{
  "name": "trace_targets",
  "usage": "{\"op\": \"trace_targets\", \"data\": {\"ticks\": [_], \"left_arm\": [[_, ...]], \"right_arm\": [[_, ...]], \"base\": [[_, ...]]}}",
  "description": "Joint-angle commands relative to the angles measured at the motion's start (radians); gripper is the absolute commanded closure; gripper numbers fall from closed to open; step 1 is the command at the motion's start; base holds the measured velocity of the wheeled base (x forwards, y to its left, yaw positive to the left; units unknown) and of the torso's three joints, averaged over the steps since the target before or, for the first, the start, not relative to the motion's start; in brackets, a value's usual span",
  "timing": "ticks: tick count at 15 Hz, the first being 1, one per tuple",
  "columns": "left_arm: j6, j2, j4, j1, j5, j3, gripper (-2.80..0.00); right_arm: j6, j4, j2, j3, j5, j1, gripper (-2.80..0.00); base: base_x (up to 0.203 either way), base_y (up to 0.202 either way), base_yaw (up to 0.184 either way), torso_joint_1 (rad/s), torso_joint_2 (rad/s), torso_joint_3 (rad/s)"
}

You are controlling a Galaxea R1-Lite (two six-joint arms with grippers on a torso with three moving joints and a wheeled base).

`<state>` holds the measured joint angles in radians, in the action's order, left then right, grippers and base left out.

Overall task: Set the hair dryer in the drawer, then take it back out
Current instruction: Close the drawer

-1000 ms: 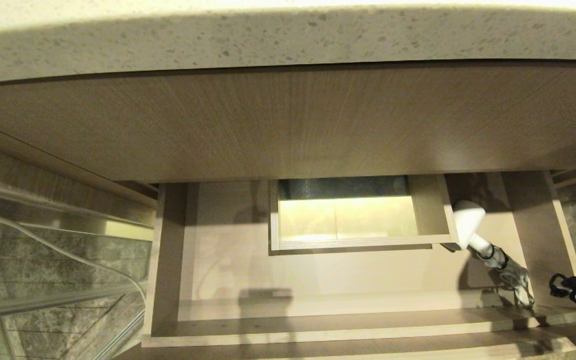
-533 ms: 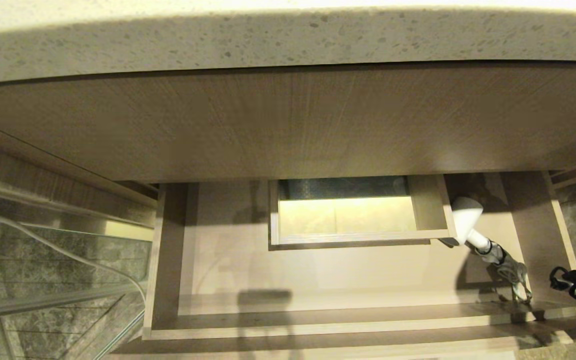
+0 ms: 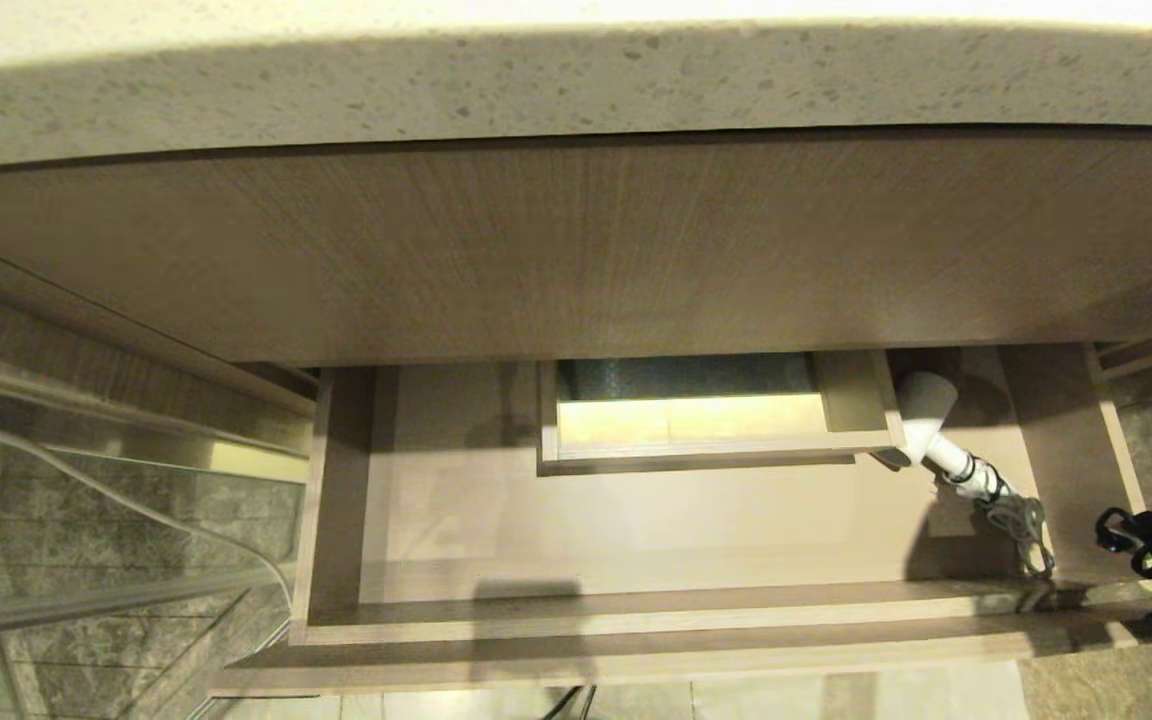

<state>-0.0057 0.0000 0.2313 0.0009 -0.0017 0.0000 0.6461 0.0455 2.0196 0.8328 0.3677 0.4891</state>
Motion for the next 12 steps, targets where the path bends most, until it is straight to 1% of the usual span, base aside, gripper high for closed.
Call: {"op": "trace_targets", "data": {"ticks": [1, 4, 8, 12], "left_arm": [[0.000, 0.000, 0.002, 0.001, 0.000, 0.040, 0.00], [0.000, 0.000, 0.002, 0.001, 0.000, 0.040, 0.00], [0.000, 0.000, 0.002, 0.001, 0.000, 0.040, 0.00], [0.000, 0.000, 0.002, 0.001, 0.000, 0.040, 0.00]], "right_arm": [[0.006, 0.028, -0.007, -0.001, -0.015, -0.006, 0.00], [0.006, 0.040, -0.019, 0.016, -0.020, -0.010, 0.00], [0.007, 0.111, -0.031, 0.025, -0.045, -0.024, 0.00], [0.013, 0.159, -0.058, 0.045, -0.112, -0.028, 0.00]], "base": [[0.000, 0.000, 0.000, 0.000, 0.00, 0.000], [0.000, 0.000, 0.000, 0.000, 0.00, 0.000], [0.000, 0.000, 0.000, 0.000, 0.00, 0.000], [0.000, 0.000, 0.000, 0.000, 0.00, 0.000]]}}
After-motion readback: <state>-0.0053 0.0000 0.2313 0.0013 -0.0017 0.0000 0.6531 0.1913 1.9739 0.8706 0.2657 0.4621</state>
